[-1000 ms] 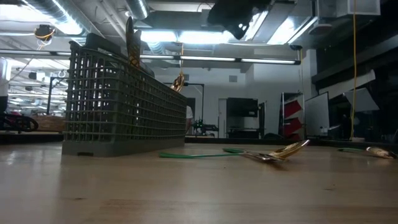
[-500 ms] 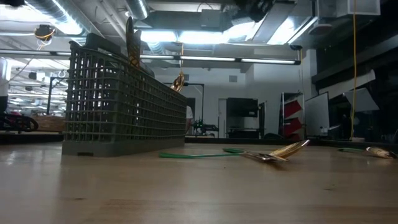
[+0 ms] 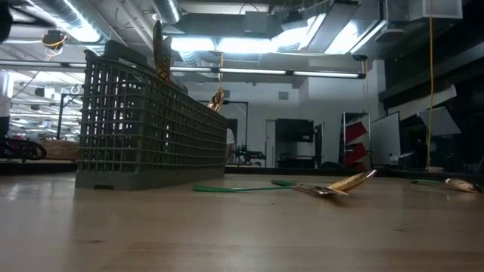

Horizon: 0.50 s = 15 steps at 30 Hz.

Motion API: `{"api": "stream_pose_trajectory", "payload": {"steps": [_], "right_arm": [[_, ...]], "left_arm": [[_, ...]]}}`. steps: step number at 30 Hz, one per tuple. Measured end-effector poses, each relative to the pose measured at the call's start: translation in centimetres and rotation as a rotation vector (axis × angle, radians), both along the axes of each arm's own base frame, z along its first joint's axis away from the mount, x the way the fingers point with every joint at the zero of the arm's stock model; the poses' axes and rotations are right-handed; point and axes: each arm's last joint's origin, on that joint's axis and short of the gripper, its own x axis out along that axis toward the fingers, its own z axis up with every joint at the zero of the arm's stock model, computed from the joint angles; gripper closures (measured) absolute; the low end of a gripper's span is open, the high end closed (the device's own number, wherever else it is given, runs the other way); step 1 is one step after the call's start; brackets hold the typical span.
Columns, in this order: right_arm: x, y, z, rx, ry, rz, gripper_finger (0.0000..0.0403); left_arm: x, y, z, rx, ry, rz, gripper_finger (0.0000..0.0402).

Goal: Sort silverware
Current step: Put the green spoon into the gray silverware rack

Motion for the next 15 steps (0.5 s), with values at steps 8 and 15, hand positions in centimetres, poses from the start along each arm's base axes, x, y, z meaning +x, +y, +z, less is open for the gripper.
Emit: {"api": "stream_pose_trajectory", "payload": {"steps": [8, 15], "right_arm": [[-0.9, 1.4, 0.0, -0.014, -0.014, 0.021, 0.0354], [-1.6, 2.5, 0.1, -0.032, -0.032, 0.011, 0.0354]], "left_arm": [[-0.4, 0.4, -1.8, -0.021, 0.012, 0.054, 0.0247], [-0.5, 0.6, -3.0, -0.055, -0.007, 0.069, 0.0247]]}}
